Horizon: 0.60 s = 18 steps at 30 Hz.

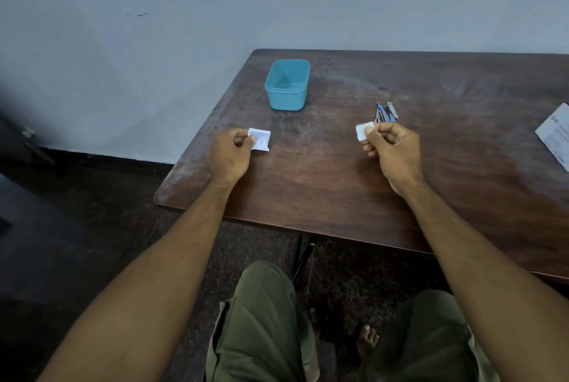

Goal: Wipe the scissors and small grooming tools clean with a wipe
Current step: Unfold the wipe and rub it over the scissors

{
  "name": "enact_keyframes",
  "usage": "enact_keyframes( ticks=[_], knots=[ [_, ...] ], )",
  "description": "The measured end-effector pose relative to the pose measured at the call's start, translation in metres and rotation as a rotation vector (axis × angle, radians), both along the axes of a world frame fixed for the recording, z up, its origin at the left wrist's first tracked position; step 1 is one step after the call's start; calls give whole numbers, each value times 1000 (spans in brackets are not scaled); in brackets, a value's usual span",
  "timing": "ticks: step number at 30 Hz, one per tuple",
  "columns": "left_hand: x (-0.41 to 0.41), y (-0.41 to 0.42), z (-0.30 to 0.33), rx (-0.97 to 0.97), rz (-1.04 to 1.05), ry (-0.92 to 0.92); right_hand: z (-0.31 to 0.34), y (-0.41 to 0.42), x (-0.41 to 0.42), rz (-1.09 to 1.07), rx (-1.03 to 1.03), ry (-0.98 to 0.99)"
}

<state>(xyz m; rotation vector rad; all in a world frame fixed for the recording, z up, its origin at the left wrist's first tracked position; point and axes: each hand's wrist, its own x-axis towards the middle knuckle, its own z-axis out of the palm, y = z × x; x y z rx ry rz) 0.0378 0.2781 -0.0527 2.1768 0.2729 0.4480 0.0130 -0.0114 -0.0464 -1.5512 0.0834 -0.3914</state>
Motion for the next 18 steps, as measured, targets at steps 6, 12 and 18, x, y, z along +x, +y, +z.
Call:
enact_keyframes(
  ticks=[6,12,18],
  knots=[
    [0,-5,2,100,18,18,-2,-1,1,-6,-15,1],
    [-6,-6,3,94,57,-16,-1,-1,0,-4,-30,8],
    [-21,-24,6,207,59,-170,2,-1,-2,-126,47,19]
  ],
)
